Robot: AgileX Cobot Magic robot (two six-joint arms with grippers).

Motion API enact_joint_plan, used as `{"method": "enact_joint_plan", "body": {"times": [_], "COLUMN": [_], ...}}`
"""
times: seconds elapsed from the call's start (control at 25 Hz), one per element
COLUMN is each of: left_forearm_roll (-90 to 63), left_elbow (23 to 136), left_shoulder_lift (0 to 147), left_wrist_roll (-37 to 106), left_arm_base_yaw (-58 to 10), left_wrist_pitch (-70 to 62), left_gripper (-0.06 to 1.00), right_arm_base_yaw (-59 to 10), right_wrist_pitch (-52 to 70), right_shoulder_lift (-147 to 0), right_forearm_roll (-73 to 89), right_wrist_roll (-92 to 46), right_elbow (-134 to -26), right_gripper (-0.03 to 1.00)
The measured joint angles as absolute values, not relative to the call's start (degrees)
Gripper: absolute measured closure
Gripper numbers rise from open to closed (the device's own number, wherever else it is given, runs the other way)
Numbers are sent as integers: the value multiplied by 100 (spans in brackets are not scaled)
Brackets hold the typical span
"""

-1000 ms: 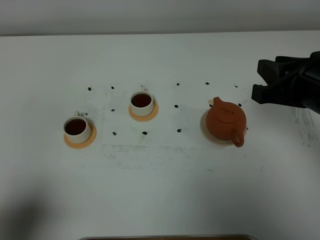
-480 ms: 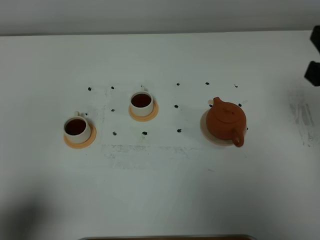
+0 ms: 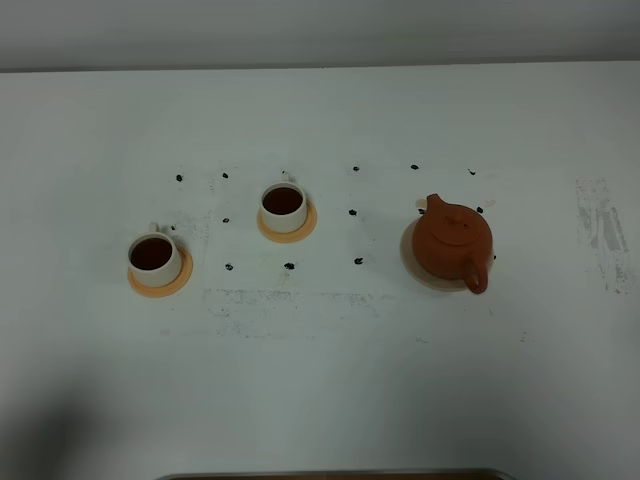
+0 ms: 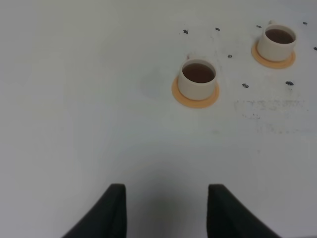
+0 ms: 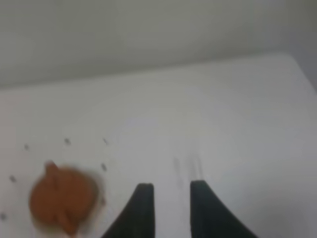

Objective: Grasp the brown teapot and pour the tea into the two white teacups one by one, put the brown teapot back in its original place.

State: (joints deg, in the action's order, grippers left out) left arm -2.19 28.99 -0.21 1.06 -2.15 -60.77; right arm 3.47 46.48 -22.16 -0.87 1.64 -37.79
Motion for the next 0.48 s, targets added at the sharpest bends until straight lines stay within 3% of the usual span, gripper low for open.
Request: {"method": "enact_joint_plan", "body": {"times": [0.24,0.48], "left_forearm_roll": [-219,-219], "left_elbow": [2899,2899], "left_shoulder_lift": [-21,-21], "left_wrist_roll": [106,106], "left_arm_base_yaw": [-215,-215], "left_wrist_pitch": [-6077,-6077], "left_gripper": [54,54], "right_arm_base_yaw": [613,625], "right_wrist_pitch": [6259,6157], "right_shoulder_lift": [-1644,-1193], "right_forearm_roll": [0,235], "right_wrist_roll": [95,-355], "right_elbow": [-3779,-3256], "right_gripper": [76,76]}}
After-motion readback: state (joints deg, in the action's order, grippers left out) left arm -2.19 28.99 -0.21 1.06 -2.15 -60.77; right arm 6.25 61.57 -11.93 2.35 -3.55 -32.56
